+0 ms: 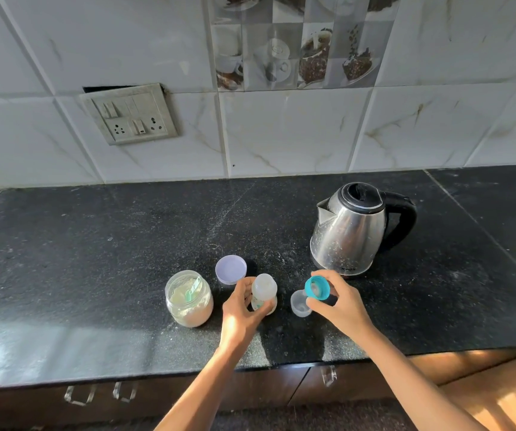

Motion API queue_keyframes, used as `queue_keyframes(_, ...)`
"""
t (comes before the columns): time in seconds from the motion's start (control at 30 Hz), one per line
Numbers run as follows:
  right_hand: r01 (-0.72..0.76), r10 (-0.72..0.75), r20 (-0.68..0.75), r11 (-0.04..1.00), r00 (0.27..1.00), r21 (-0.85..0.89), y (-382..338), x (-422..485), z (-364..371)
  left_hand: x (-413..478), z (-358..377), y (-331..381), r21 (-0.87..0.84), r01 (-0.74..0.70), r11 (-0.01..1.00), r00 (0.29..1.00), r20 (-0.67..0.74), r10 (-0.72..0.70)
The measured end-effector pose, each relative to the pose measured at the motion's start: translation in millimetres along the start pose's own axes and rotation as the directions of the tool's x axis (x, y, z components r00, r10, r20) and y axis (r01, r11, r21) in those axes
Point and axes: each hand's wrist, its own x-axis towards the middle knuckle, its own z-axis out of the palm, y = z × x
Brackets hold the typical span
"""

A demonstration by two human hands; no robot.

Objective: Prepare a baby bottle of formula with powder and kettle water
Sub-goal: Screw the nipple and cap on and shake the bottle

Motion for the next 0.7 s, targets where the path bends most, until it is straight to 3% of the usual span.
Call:
queue_keyframes(0.07,-0.01,0.02,-0.049,0.98,0.999,0.197,-11.0,4.4,-1.5,0.2,-0.8,0.5,0.004,0.004,1.0,1.0,0.0,-0.004)
queue_keyframes(0.13,0.003,0.007,-0.042,0.97,0.999,0.243,-27.5,13.9,-4.1,0.8,-1.5,1.7,0.019,0.009,1.0,1.0,0.002,-0.009)
queue_keyframes(0.17,0.03,-0.03,-0.004,0.989,1.0,0.146,-35.2,20.7,-5.7,0.9,-1.9,2.1,0.024,0.012,1.0,1.0,0.005,-0.012)
queue_keyframes(0.23,0.122,-0.081,0.183,0.968,0.98,-0.22,-50.1,34.4,-7.0,1.1,-2.2,2.8,0.031,0.019,0.999,1.0,0.01,-0.02)
queue_keyframes(0.27,0.184,-0.072,0.287,0.904,0.955,-0.387,-57.2,41.1,-6.1,1.2,-2.4,2.6,0.034,0.024,0.999,1.0,0.01,-0.025)
queue_keyframes(0.33,0.302,-0.05,0.427,0.78,0.903,-0.549,-69.5,54.0,-0.1,1.6,-2.6,1.6,0.035,0.029,0.999,1.0,0.01,-0.03)
queue_keyframes(0.43,0.433,-0.077,0.551,0.711,0.831,-0.554,-86.0,68.6,14.2,1.6,-2.1,1.2,0.019,0.037,0.999,0.999,0.018,-0.037)
queue_keyframes(0.57,0.488,-0.042,0.686,0.734,0.727,-0.472,-102.1,79.5,33.1,1.4,-3.3,3.9,-0.003,0.047,0.999,0.999,0.008,-0.047)
queue_keyframes(0.7,0.587,0.007,0.8,0.676,0.599,-0.446,-112.4,89.5,40.3,2.5,-4.7,4.4,0.005,0.061,0.998,0.998,0.009,-0.061)
